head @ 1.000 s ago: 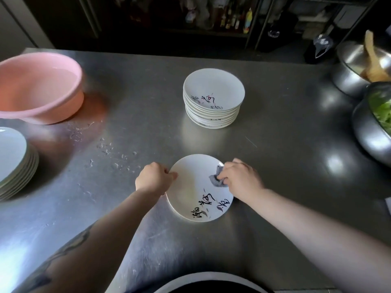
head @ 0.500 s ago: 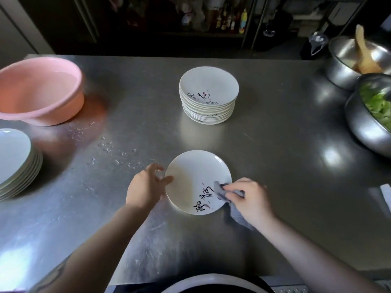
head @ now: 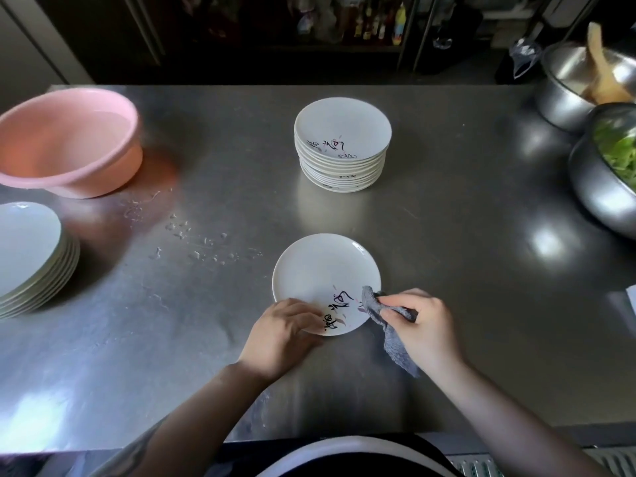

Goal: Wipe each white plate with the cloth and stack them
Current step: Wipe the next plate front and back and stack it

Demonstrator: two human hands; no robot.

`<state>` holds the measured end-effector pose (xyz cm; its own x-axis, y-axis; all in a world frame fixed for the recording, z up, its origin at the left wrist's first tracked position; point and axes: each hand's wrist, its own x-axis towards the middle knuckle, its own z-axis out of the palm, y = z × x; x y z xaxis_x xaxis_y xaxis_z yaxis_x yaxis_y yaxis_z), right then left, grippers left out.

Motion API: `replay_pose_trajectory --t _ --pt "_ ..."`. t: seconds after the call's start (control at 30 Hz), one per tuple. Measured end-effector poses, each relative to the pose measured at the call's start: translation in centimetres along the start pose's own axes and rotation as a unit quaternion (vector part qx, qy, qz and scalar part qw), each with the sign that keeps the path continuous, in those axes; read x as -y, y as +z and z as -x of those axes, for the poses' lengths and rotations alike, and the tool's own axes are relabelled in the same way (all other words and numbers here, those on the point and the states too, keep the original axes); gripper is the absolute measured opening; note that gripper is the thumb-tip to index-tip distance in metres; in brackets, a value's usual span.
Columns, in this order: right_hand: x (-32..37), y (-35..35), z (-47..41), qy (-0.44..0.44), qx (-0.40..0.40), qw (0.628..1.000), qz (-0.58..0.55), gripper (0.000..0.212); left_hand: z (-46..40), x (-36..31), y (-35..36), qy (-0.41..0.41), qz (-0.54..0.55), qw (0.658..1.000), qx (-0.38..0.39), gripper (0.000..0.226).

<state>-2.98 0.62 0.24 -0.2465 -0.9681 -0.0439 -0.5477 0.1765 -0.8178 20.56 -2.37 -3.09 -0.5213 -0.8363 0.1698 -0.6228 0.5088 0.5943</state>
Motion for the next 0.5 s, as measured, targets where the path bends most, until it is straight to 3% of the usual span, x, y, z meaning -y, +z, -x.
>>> replay_pose_trajectory --t 0.13,0.27,0.5 --pt "0.1 0.1 0.2 -0.009 0.001 1.0 0.003 0.027 -0.2 -0.2 -0.1 0.009 -0.021 1.0 -0.008 0.011" --pt "0.3 0.0 0.3 -0.012 -0.004 1.0 0.005 0.027 -0.2 -0.3 -0.4 0.053 -0.045 0.997 -0.026 0.023" --pt "2.6 -1.6 -0.4 -0.047 -0.047 0.998 -0.019 0.026 -1.6 -0.7 -2.5 0.106 -0.084 0.979 -0.156 0.024"
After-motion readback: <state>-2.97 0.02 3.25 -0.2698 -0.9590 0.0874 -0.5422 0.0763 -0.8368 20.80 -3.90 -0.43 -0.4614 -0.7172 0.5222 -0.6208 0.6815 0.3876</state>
